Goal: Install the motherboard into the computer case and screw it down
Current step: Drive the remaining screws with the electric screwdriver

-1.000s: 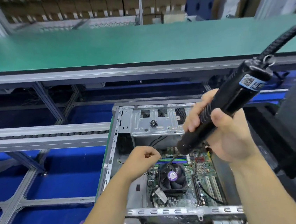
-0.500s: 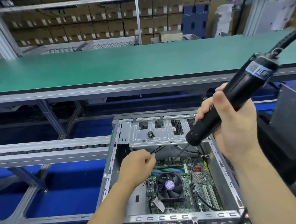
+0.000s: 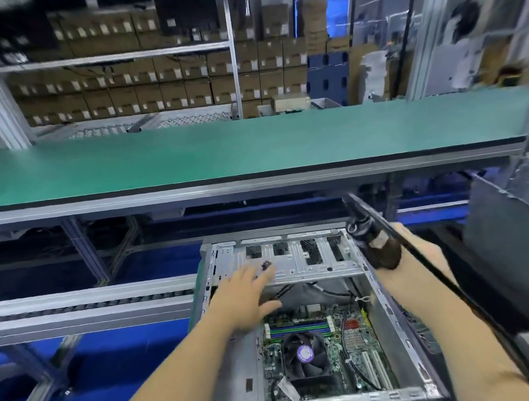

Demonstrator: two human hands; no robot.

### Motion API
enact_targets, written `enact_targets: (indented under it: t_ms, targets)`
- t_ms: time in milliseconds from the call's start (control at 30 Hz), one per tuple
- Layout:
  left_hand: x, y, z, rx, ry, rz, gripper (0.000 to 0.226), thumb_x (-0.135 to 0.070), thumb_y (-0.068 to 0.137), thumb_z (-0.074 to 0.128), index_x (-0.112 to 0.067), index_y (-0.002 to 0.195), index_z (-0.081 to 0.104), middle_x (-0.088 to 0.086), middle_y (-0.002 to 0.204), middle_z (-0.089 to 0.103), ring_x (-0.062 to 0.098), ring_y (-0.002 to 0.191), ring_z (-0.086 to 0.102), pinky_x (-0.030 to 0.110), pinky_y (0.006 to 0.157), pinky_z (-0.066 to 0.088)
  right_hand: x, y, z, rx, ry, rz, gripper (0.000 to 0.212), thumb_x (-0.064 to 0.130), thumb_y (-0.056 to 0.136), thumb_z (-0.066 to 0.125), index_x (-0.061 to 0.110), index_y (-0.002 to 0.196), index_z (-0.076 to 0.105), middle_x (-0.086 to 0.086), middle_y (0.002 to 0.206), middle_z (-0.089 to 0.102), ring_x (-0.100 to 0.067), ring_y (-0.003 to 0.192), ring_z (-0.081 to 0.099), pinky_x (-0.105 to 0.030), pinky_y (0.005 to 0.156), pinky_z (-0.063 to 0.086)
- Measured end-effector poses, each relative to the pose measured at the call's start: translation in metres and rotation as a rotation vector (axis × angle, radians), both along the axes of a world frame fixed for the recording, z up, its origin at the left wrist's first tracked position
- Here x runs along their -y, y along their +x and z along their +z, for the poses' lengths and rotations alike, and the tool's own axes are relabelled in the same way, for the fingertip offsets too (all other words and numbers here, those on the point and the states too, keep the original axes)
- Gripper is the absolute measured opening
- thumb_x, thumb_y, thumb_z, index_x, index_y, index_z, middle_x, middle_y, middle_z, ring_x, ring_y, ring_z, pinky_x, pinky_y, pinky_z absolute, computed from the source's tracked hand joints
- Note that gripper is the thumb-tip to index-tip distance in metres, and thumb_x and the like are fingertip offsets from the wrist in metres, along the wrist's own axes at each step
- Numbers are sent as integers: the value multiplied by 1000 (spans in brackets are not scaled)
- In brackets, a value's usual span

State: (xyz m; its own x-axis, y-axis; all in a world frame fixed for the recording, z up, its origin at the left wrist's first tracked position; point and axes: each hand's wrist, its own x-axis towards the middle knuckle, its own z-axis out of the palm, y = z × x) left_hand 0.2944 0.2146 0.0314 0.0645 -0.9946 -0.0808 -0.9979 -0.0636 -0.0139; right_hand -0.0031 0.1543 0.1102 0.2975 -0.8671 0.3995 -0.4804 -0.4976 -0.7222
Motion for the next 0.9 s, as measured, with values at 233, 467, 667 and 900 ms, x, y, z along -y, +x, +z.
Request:
enact_targets:
  t_ms: [233, 467, 667, 900]
  targets:
    - [50, -42, -5, 77, -78, -124, 89, -76, 88, 32, -43, 150, -22, 8, 163, -18, 34, 151, -7, 52, 122, 4, -44, -21, -68, -447, -201, -219, 47, 5, 58, 88, 23, 95, 65, 6, 72, 57, -33, 65, 63, -34, 55, 44]
    - [80, -45, -9, 101, -21, -141, 94, -83, 84, 28, -36, 154, -14, 9, 165, -7, 33, 152, 1, 52, 122, 7, -67, -29, -99, -455, -277, -334, 57, -1, 46, 98, 1, 97, 73, -8, 76, 62, -35, 62, 60, -43, 60, 49]
    - [75, 32, 5, 52, -37, 57, 87, -85, 84, 16, -42, 154, -10, 6, 166, -4, 32, 152, 1, 51, 122, 3, -69, -24, -101, -437, -295, -392, 48, -5, 50, 93, -1, 93, 71, -9, 72, 60, -37, 61, 58, -44, 58, 48]
    - [55, 54, -18, -130, -54, 203, 103, -99, 64, 3, -47, 152, -14, 0, 166, -7, 29, 152, -4, 55, 121, 0, -52, -25, -111, -418, -278, -388, 38, 6, 64, 91, 4, 95, 69, -5, 77, 61, -35, 67, 57, -41, 67, 41]
